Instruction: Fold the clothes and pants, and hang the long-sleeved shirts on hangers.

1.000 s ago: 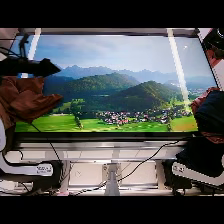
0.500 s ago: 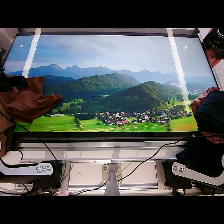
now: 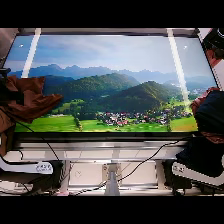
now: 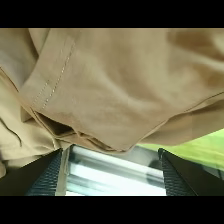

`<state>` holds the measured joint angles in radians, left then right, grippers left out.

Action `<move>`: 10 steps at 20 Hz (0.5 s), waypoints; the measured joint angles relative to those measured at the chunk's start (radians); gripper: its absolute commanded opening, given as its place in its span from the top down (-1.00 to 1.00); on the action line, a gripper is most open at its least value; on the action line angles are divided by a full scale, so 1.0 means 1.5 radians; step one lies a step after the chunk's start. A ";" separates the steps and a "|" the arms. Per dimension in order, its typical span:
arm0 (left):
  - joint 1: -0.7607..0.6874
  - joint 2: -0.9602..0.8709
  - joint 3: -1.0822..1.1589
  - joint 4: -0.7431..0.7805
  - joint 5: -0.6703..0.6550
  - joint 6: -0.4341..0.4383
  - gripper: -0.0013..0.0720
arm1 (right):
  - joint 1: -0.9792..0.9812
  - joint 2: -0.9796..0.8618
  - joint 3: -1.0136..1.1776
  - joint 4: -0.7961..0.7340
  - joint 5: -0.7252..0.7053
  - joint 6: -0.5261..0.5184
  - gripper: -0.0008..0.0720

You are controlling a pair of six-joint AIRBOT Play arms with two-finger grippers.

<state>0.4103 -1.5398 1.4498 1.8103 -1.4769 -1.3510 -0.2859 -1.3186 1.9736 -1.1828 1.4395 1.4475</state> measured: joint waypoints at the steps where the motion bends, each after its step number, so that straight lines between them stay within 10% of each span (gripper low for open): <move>1: 0.003 -0.001 -0.006 0.002 0.002 0.001 -0.95 | 0.000 0.000 0.000 0.000 0.000 0.000 0.94; 8: 0.009 -0.017 -0.027 0.009 0.016 0.000 -0.61 | 0.001 0.000 0.000 0.001 -0.001 0.000 0.94; 10: 0.009 -0.024 -0.029 0.009 0.030 -0.005 -0.05 | 0.001 0.000 0.000 0.004 -0.001 0.000 0.94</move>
<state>0.4244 -1.5761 1.4067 1.8233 -1.4326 -1.3590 -0.2852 -1.3186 1.9736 -1.1770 1.4380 1.4475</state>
